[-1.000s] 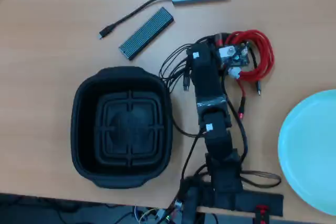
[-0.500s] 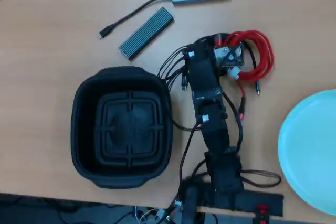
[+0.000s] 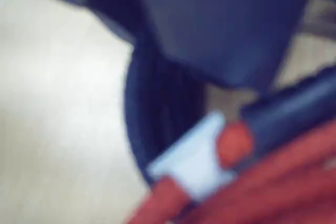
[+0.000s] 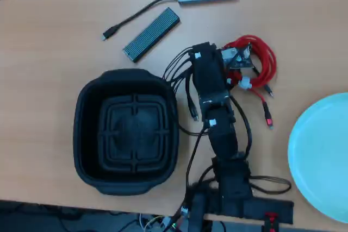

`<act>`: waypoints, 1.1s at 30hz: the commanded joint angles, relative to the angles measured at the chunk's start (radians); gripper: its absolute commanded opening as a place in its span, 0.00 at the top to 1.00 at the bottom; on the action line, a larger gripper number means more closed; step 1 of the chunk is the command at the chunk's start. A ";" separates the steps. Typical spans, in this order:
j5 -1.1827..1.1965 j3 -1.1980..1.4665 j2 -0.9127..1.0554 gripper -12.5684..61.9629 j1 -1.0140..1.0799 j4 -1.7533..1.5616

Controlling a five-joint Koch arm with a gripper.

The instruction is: Put a black charging cable in a black bowl and put a red charging cable in a green bowl

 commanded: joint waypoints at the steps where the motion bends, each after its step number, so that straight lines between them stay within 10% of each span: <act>1: 0.015 -0.035 0.034 0.91 -0.002 0.014; 14: -0.021 -0.097 0.577 0.91 0.031 0.020; 33: -0.031 -0.153 0.699 0.91 -0.156 0.003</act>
